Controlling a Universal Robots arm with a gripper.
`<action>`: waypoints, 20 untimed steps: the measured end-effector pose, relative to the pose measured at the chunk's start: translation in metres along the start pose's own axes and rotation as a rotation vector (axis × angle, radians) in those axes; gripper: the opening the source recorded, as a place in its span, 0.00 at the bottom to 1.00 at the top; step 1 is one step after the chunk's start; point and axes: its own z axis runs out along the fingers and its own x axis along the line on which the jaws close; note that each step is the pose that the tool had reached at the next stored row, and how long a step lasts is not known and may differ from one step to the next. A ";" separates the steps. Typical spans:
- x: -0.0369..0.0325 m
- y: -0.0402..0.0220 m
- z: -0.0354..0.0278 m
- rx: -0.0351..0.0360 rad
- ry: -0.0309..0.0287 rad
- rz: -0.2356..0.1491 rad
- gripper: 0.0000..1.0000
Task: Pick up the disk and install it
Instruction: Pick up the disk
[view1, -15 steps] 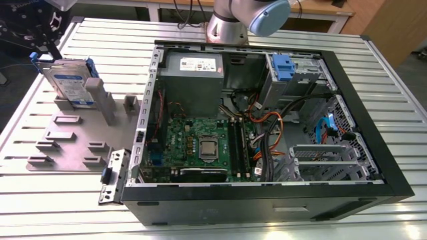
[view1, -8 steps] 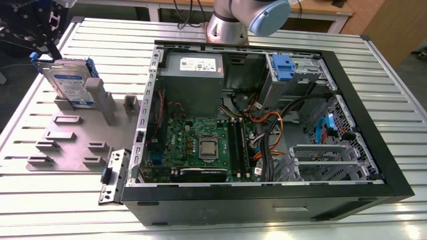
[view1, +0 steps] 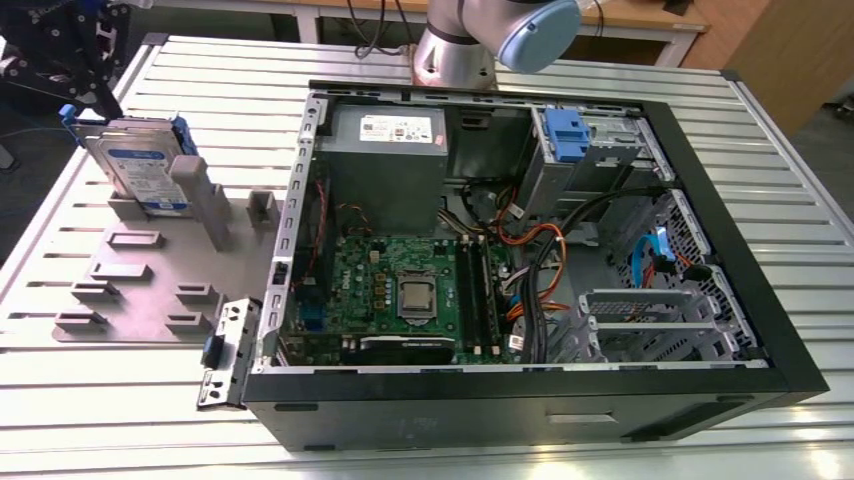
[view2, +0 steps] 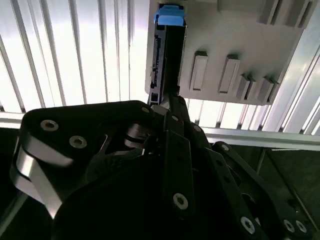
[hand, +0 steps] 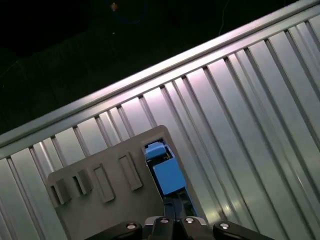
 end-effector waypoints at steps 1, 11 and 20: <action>0.0000 0.0000 0.0000 -0.0006 0.0009 -0.019 0.11; 0.0000 0.0000 0.0002 -0.0050 0.0091 -0.200 0.11; -0.0001 0.0000 0.0004 -0.0069 0.0128 -0.281 0.11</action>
